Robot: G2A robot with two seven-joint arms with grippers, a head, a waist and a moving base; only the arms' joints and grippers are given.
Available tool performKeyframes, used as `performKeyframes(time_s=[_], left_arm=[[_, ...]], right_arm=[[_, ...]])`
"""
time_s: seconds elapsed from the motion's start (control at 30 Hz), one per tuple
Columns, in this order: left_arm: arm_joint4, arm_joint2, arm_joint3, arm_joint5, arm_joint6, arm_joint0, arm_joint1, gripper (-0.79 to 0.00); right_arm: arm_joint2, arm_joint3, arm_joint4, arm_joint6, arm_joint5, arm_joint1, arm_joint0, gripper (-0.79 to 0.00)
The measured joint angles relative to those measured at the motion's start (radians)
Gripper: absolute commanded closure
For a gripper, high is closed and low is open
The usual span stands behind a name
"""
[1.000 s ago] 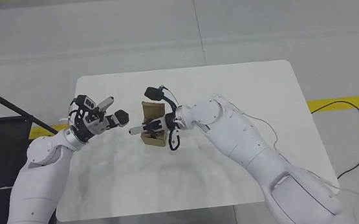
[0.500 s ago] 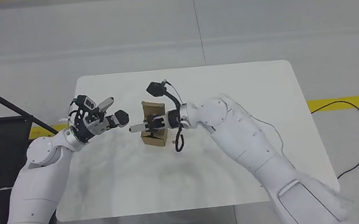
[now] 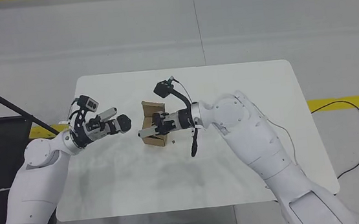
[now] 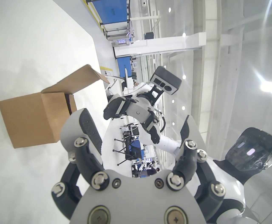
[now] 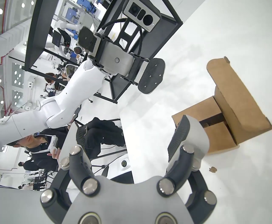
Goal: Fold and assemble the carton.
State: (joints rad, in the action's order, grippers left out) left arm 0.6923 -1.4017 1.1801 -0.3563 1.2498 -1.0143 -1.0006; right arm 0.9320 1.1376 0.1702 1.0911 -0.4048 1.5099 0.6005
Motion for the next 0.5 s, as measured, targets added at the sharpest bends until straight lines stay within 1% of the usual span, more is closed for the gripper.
performKeyframes(time_s=[0.3, 0.37, 0.5], left_arm=[[0.0, 0.0, 0.0, 0.001, -0.001, 0.0, 0.0, -0.785], [-0.003, 0.001, 0.008, 0.006, -0.012, -0.005, 0.0, -0.785], [0.005, -0.004, 0.029, 0.047, -0.055, -0.016, 0.0, -0.785]], right_arm=[[0.004, 0.003, -0.002, -0.01, -0.003, -0.002, 0.008, -0.785], [0.019, 0.015, 0.002, -0.028, -0.019, -0.009, 0.028, -0.785], [0.064, 0.056, 0.003, -0.009, -0.058, -0.03, 0.06, -0.785]])
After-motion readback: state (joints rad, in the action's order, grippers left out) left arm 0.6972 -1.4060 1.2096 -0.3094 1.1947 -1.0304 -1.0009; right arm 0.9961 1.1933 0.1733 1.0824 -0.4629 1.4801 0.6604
